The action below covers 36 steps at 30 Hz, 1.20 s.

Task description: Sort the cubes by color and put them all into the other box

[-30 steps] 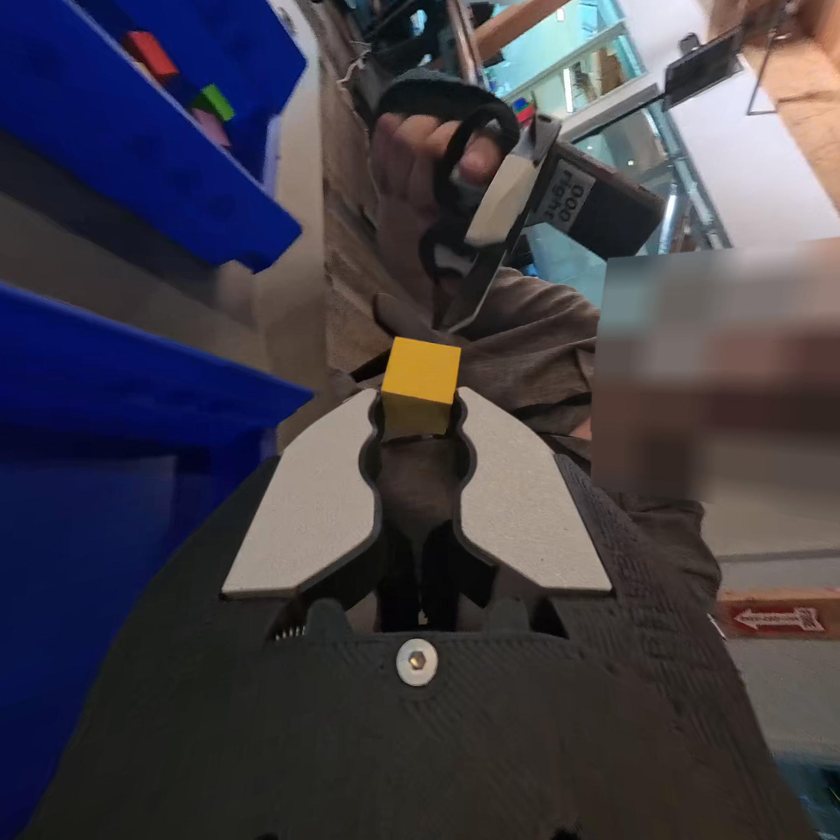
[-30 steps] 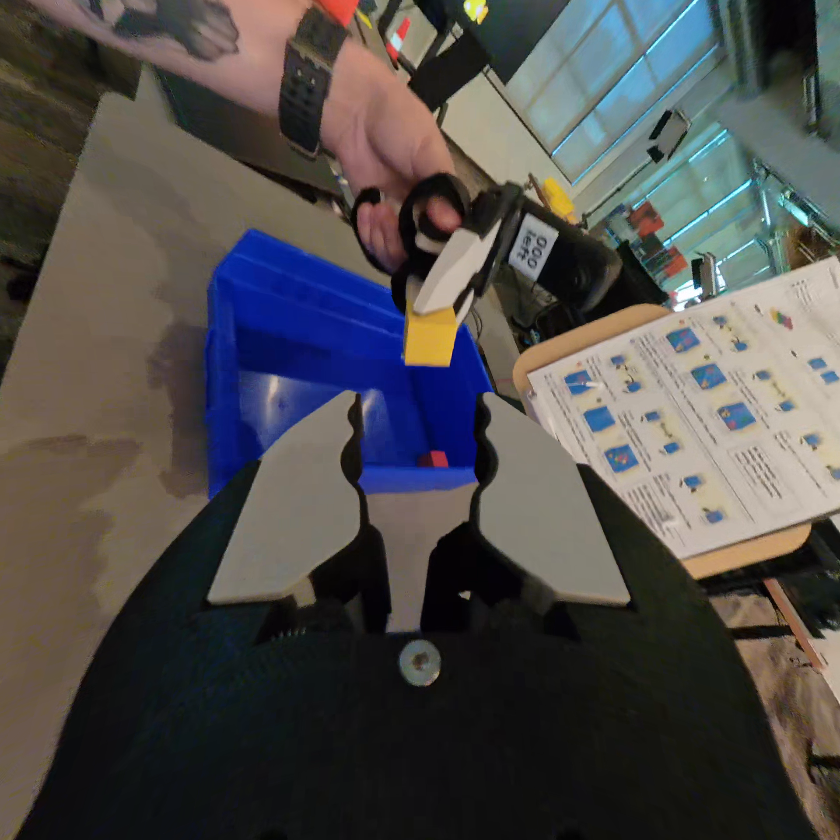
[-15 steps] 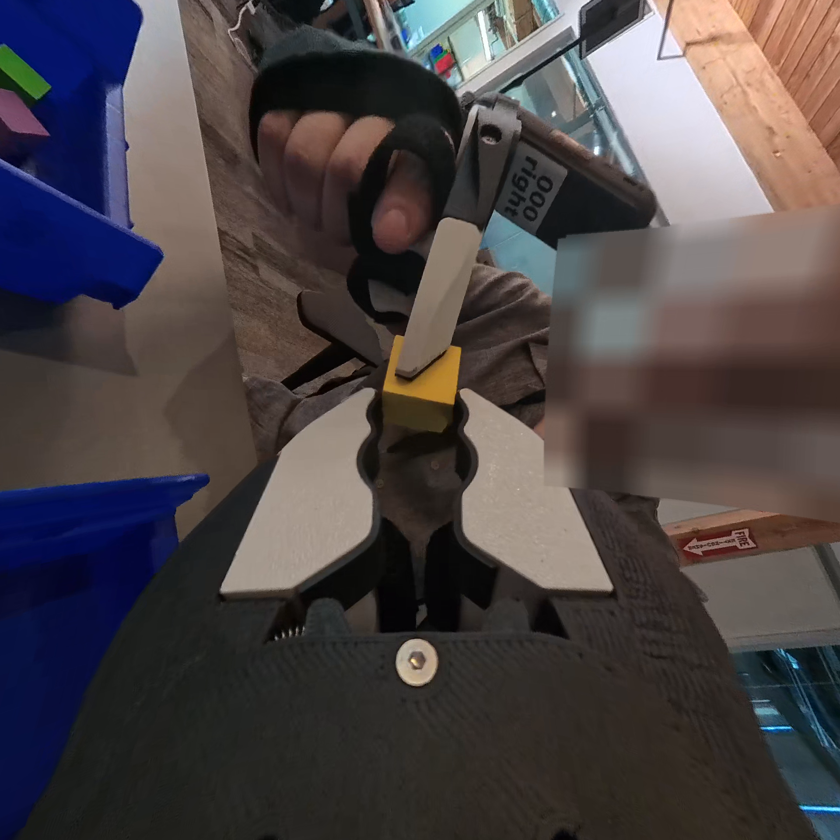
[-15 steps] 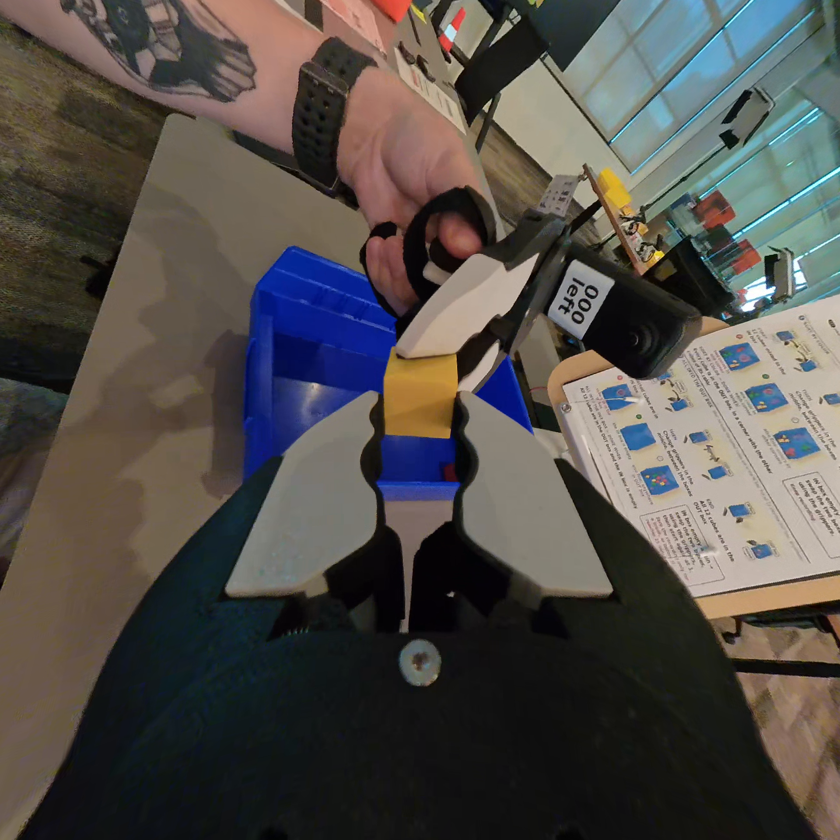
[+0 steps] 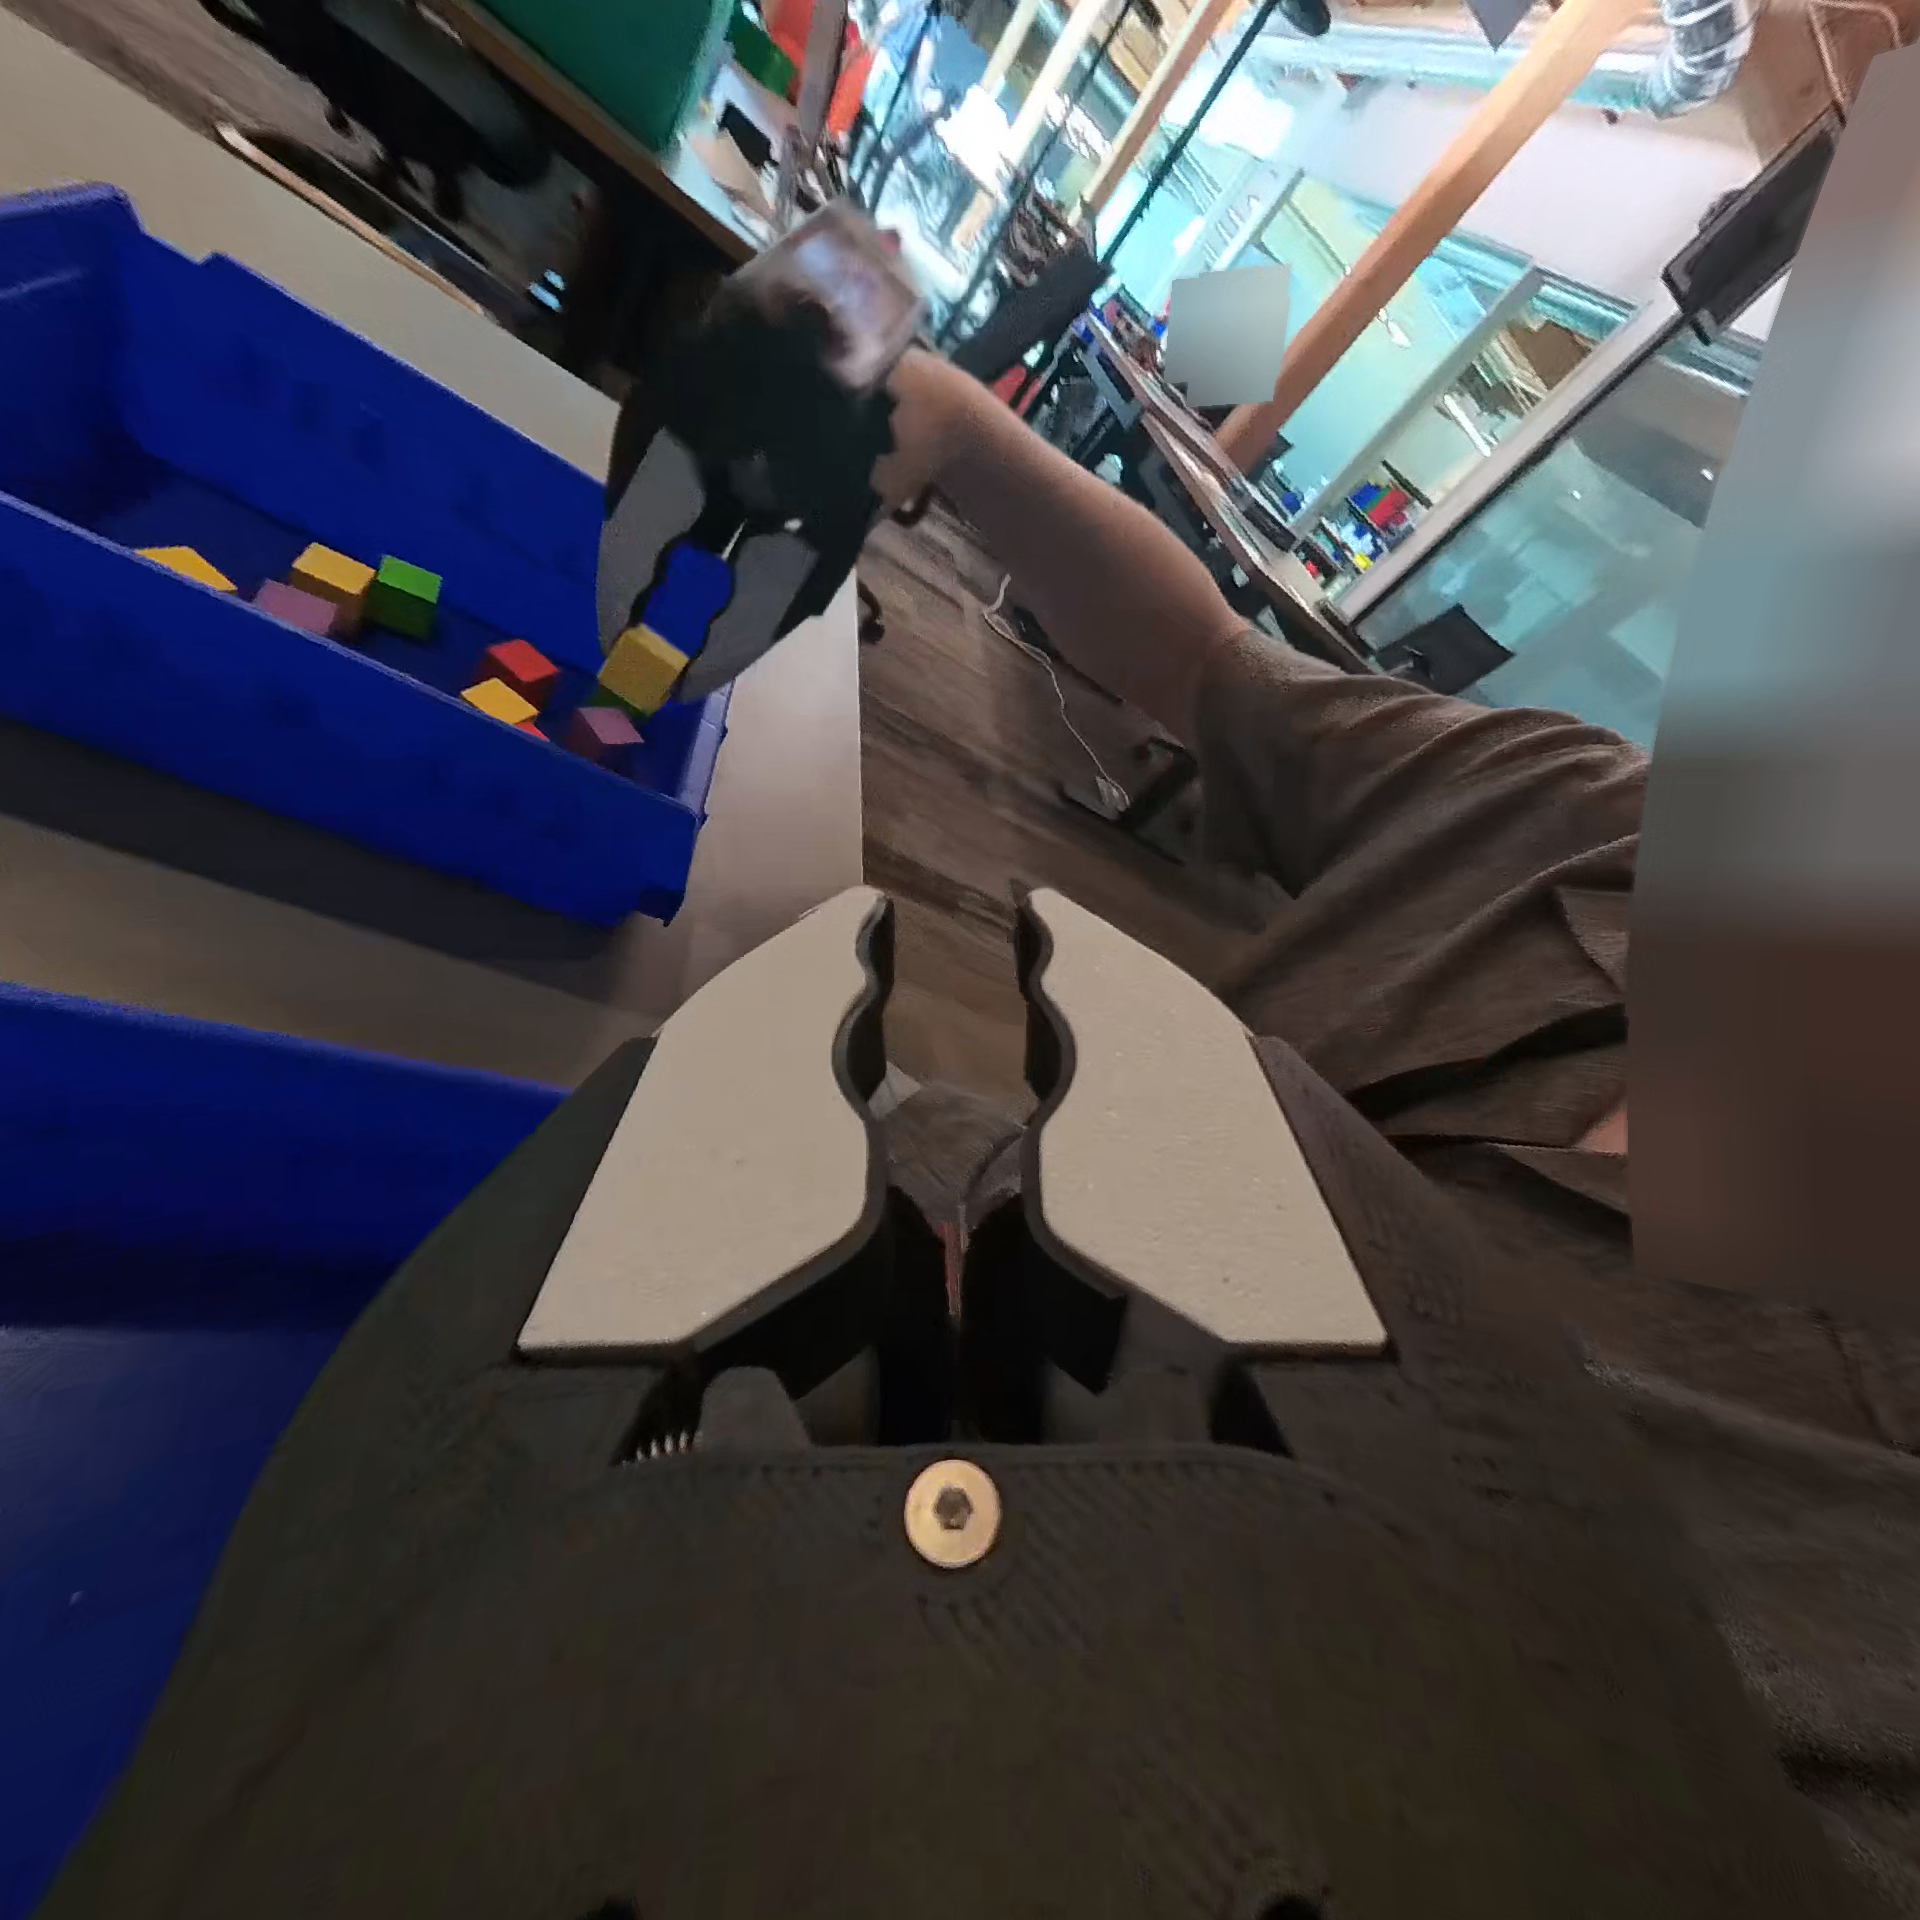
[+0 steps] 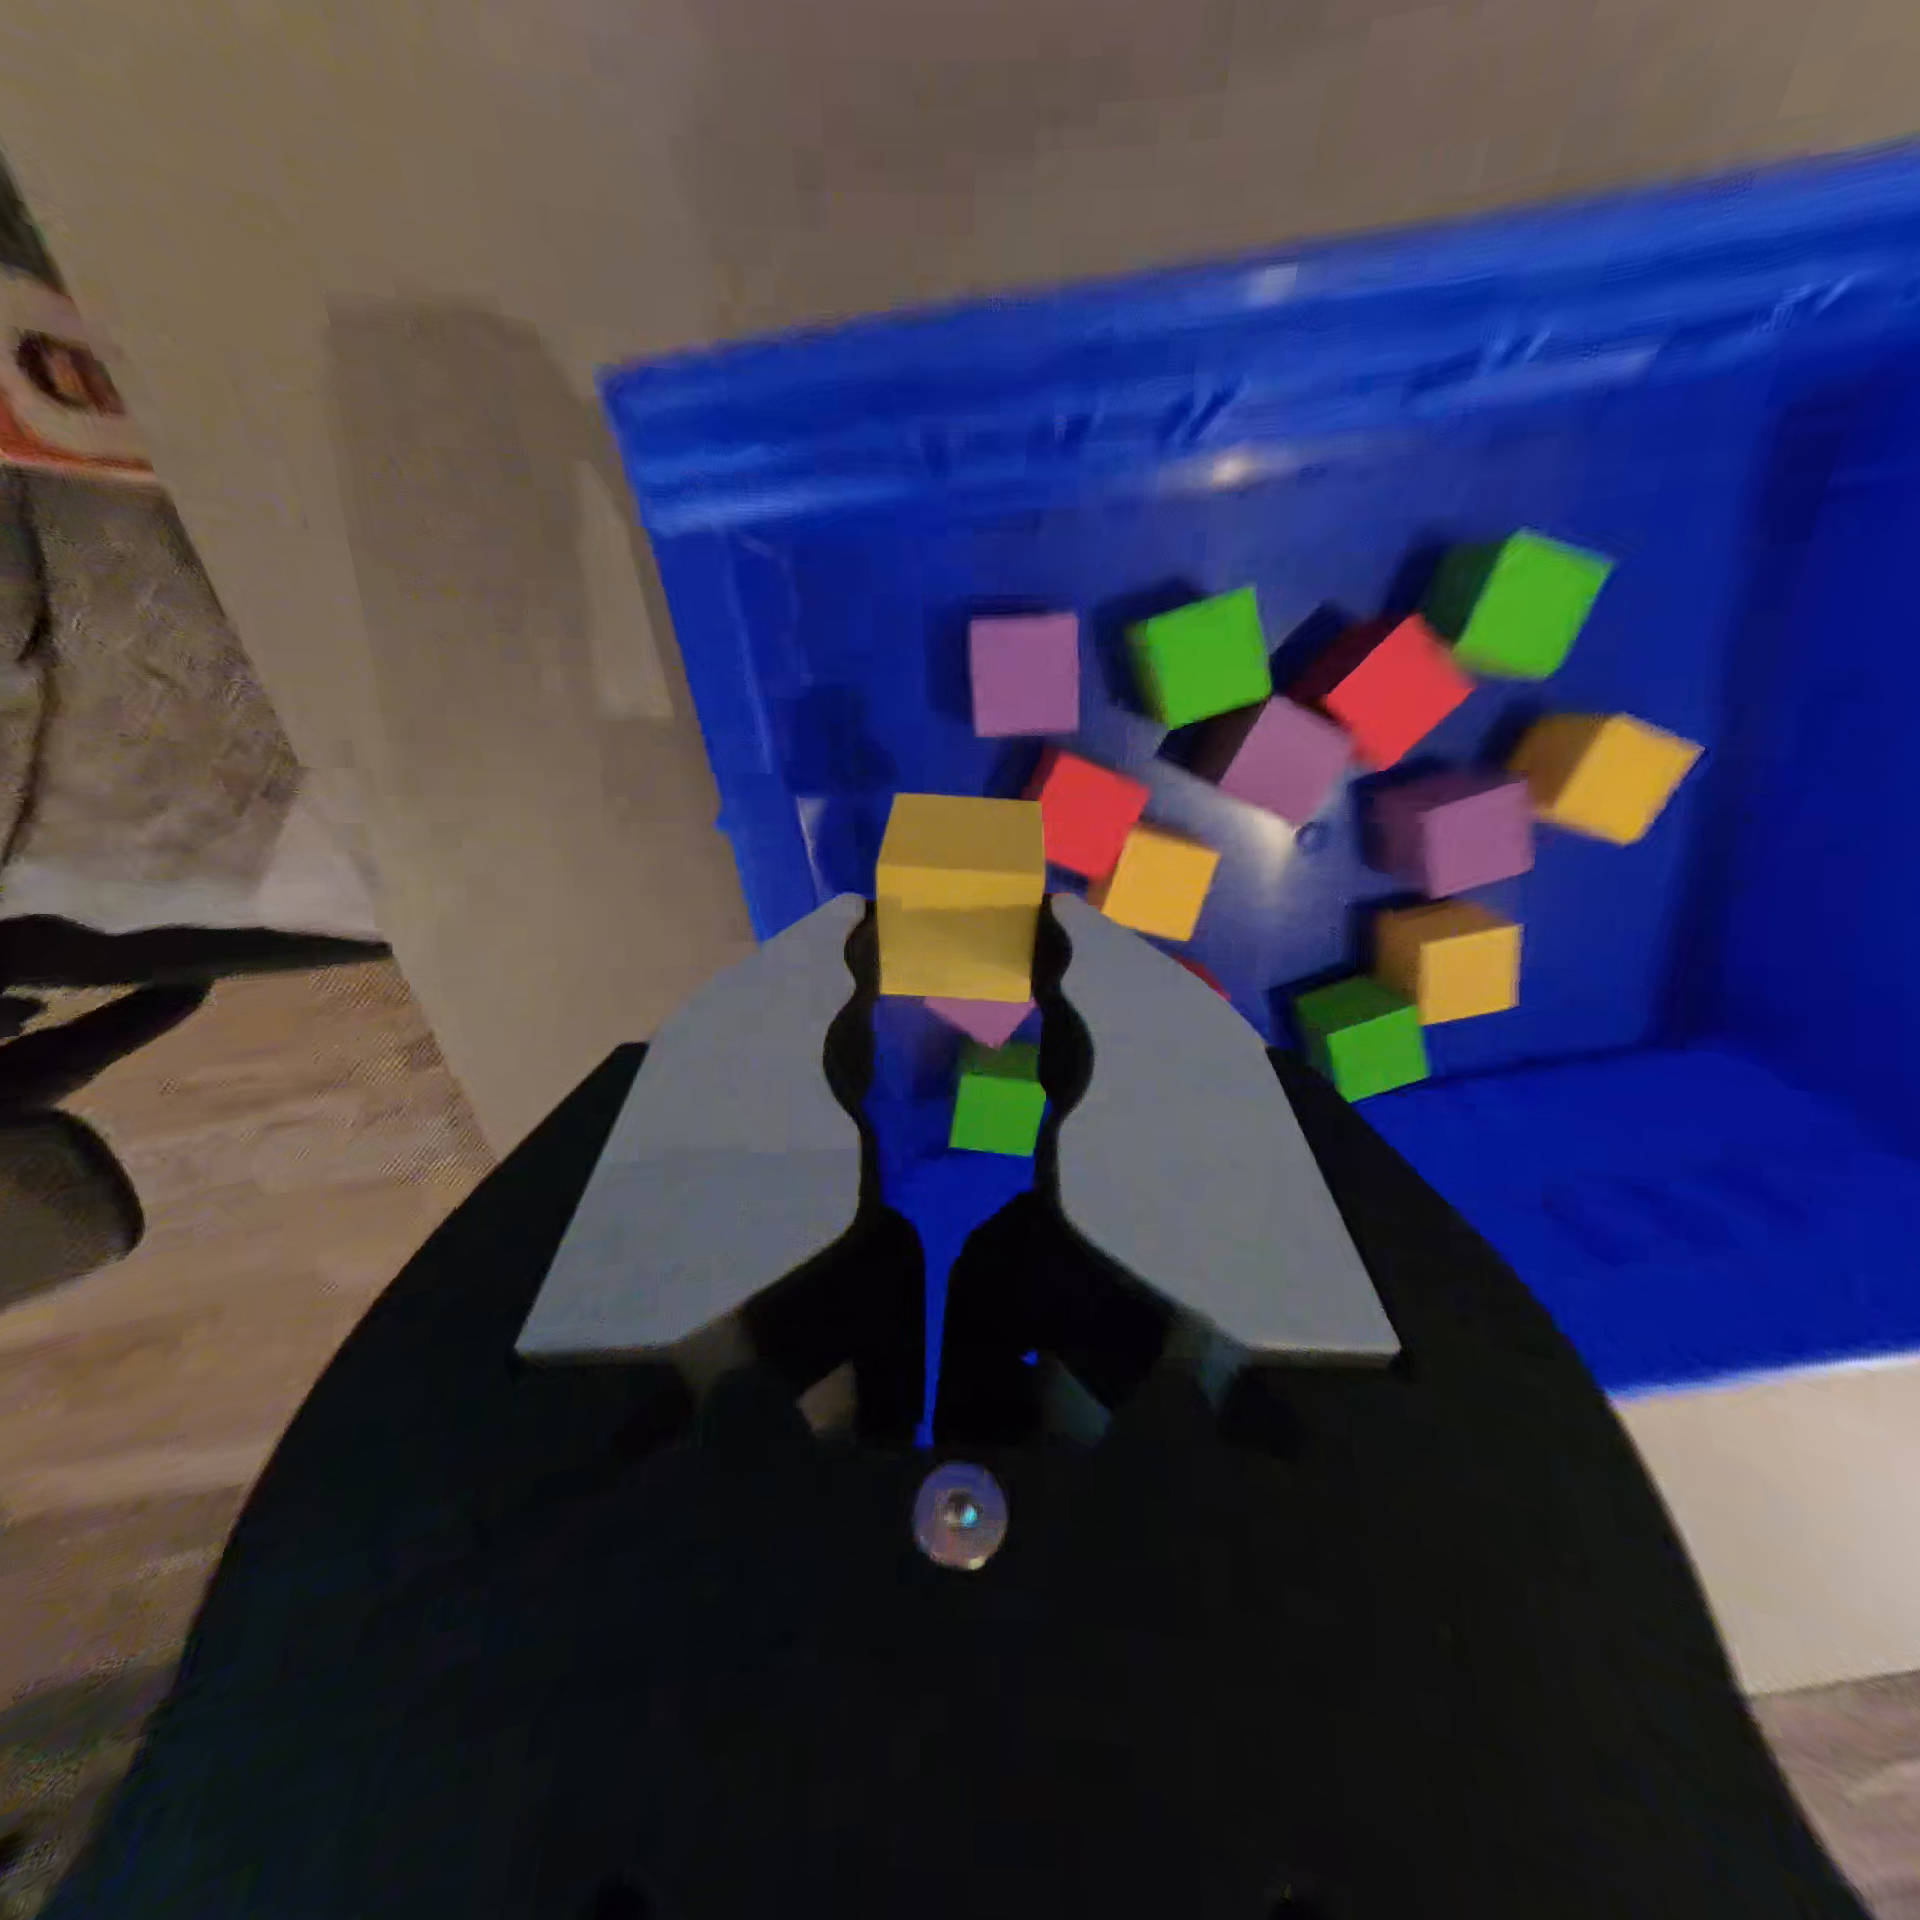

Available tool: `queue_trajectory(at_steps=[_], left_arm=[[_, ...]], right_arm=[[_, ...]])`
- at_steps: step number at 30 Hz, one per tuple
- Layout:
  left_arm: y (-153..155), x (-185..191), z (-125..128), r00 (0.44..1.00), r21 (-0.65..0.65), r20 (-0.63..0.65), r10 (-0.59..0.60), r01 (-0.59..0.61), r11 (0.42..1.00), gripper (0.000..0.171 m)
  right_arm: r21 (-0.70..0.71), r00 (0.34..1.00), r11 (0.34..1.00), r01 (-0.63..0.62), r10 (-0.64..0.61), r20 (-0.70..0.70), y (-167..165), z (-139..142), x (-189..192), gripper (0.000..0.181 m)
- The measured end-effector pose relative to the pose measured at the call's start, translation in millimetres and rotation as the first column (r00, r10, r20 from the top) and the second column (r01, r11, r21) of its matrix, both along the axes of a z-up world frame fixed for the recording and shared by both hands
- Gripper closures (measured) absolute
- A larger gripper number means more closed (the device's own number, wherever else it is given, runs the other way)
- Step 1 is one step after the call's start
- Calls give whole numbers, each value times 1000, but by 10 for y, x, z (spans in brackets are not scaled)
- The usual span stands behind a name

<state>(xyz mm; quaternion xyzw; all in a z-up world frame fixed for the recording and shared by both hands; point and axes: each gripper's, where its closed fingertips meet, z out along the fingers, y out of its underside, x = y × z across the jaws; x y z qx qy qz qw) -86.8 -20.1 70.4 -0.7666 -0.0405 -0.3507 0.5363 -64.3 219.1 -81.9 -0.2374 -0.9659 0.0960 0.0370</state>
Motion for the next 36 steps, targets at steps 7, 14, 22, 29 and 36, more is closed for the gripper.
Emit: queue_trajectory(at_steps=[7, 14, 22, 29, 36], left_arm=[[-116, -99, -282, 994, -65, 43, 104, -101, 993, 151], [-108, -628, -503, 957, -210, -79, 280, -290, 934, 145], [-143, -1688, -1271, 798, -537, -508, 324, -587, 606, 123], [166, -2224, -1889, 749, -637, -430, 504, -648, 417, 110], [348, -2436, -2165, 653, -621, -409, 637, -711, 330, 95]], right_arm=[[-16, 975, 999, 36, -32, 221, -14, -536, 82, 153], [43, 964, 996, 75, -83, 251, -43, -661, 46, 150], [58, 986, 993, 105, -112, 124, -44, -316, -19, 133], [-15, 986, 998, 58, -60, -155, -259, 104, -52, 142], [-30, 977, 999, 42, -47, -210, -233, 94, 4, 145]])
